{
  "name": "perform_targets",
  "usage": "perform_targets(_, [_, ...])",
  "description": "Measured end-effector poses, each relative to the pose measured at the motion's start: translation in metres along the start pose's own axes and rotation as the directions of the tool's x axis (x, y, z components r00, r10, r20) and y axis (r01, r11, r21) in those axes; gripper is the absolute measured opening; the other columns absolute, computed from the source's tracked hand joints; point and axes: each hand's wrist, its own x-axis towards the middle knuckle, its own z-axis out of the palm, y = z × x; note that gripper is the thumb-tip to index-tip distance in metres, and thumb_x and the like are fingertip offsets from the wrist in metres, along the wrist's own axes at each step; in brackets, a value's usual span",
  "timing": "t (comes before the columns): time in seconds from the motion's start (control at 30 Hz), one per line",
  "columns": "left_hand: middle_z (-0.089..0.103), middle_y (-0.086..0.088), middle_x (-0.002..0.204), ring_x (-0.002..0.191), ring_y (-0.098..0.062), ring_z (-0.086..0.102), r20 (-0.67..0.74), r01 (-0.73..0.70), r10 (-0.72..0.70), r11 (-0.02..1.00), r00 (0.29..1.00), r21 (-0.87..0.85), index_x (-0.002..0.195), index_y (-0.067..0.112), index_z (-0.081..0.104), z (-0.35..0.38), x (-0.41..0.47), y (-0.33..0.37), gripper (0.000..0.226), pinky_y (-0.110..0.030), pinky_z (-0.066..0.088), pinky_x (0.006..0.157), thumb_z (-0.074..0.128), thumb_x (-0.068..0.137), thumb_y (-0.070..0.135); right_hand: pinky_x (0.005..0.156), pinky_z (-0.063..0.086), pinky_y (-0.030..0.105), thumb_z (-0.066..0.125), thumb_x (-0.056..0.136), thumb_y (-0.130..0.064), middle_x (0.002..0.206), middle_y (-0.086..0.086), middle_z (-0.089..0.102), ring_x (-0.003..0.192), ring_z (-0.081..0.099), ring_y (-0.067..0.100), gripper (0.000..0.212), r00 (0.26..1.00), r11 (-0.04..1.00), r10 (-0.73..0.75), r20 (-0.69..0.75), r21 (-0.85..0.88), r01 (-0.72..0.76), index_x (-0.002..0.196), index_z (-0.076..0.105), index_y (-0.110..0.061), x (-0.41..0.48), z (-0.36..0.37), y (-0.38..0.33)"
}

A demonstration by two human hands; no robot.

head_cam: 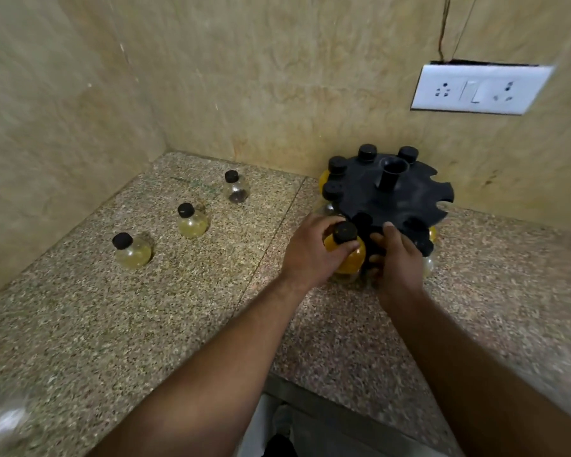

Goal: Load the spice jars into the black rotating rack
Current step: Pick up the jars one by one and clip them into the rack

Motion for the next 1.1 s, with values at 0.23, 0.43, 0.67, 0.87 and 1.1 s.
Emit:
perform_targets(0.23, [0.056, 0.002, 0.119, 0.114, -0.017, 0.056, 0.091, -0.085, 0.083, 0.996, 0.992, 0.016, 0.125, 0.022, 0.065, 0.015, 0.029, 0.01, 0.052, -0.039, 0.051, 0.097, 0.082, 0.079, 0.037, 0.043, 0.032, 0.026, 0.063, 0.097, -0.032, 0.066, 0.007, 0.05, 0.048, 0.039, 0.016, 0.023, 0.997, 0.997, 0.073, 0.003, -0.01, -0.073, 0.089, 0.067, -0.011, 0.017, 0.003, -0.018])
perform_targets(0.43, [0.054, -0.001, 0.116, 0.11, -0.02, 0.058, 0.148, -0.127, 0.123, 0.992, 0.981, 0.018, 0.129, 0.018, 0.062, 0.025, 0.042, 0.006, 0.055, -0.04, 0.053, 0.093, 0.079, 0.082, 0.041, 0.036, 0.037, 0.018, 0.057, 0.102, -0.023, 0.066, 0.0, 0.055, 0.043, 0.05, 0.006, 0.022, 0.999, 0.998, 0.048, 0.007, -0.037, -0.047, 0.081, 0.062, -0.016, 0.023, 0.005, -0.023])
perform_targets(0.67, [0.051, 0.0, 0.125, 0.114, -0.02, 0.057, 0.125, -0.118, 0.114, 0.993, 0.986, 0.025, 0.132, 0.021, 0.058, 0.033, 0.048, 0.001, 0.055, -0.043, 0.054, 0.09, 0.075, 0.085, 0.044, 0.062, 0.052, 0.032, 0.054, 0.103, -0.027, 0.091, 0.006, 0.069, 0.077, 0.065, 0.018, 0.022, 0.999, 0.999, 0.032, -0.01, -0.036, -0.032, 0.108, 0.068, -0.01, 0.028, 0.01, -0.016])
perform_targets(0.87, [0.044, -0.008, 0.147, 0.135, -0.022, 0.045, 0.079, -0.096, 0.096, 0.995, 0.992, -0.008, 0.145, 0.015, 0.05, 0.015, 0.059, -0.02, 0.057, -0.038, 0.044, 0.108, 0.066, 0.094, 0.034, 0.053, 0.039, 0.029, 0.045, 0.107, -0.034, 0.069, -0.003, 0.057, 0.058, 0.049, 0.012, 0.032, 0.999, 0.997, 0.032, -0.002, -0.076, -0.032, 0.087, 0.065, -0.019, 0.013, 0.034, -0.006])
perform_targets(1.1, [0.069, -0.006, 0.122, 0.098, -0.013, 0.066, -0.023, 0.032, -0.034, 0.998, 0.999, -0.062, 0.138, 0.014, 0.059, -0.021, 0.088, -0.063, 0.043, -0.025, 0.055, 0.083, 0.063, 0.096, 0.016, 0.055, 0.039, 0.03, 0.044, 0.107, -0.04, 0.076, 0.001, 0.066, 0.058, 0.05, 0.013, 0.039, 0.997, 0.983, 0.013, 0.071, -0.184, 0.0, 0.092, 0.072, -0.018, 0.002, 0.072, 0.012])
